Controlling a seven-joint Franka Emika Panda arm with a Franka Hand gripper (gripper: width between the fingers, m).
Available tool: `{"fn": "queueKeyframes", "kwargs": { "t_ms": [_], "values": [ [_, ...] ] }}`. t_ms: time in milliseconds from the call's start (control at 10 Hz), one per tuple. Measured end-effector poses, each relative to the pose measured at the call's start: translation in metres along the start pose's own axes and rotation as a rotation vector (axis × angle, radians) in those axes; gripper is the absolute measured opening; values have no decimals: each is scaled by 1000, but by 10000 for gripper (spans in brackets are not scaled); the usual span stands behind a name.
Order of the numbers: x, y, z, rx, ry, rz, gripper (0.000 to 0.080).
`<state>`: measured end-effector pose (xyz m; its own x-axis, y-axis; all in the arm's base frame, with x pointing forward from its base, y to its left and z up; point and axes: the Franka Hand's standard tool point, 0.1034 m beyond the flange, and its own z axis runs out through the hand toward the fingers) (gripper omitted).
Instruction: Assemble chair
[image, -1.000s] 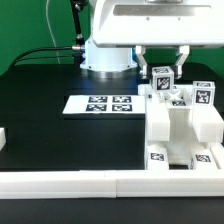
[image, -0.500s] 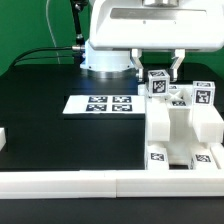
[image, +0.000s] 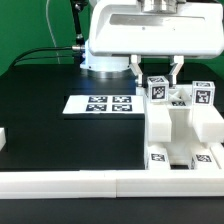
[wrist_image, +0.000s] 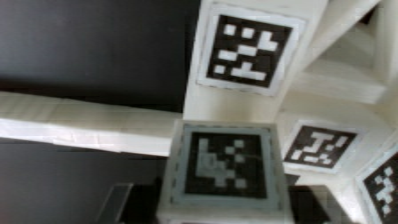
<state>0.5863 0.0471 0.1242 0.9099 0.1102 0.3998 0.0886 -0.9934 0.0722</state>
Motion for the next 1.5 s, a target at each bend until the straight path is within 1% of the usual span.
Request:
{"fn": "queueKeyframes", "kwargs": {
  "t_ms": [300,400,500,600,700,800,900,1000,1100,1200,1300,1400,1500],
  "values": [
    [1,0,0,0,1,-5,284],
    [1,0,1,0,1,-6,362],
    [1,0,1,0,0,-7,362],
    [1,0,1,-1,0,-8,544],
    [1,0,1,-1,0,-8,544],
    [0,0,1,0,-10,-8,630],
    [-2,4,0,4,-81,11,645],
    [5,7,-5,11,-128,26,645],
    [11,9,-10,18,-224,29,648],
    [23,15,-14,21,-301,36,648],
    [23,18,-15,33,-404,67,648],
    [26,14,-16,50,-487,123,648],
    [29,7,-12,71,-510,170,648]
  ]
}}
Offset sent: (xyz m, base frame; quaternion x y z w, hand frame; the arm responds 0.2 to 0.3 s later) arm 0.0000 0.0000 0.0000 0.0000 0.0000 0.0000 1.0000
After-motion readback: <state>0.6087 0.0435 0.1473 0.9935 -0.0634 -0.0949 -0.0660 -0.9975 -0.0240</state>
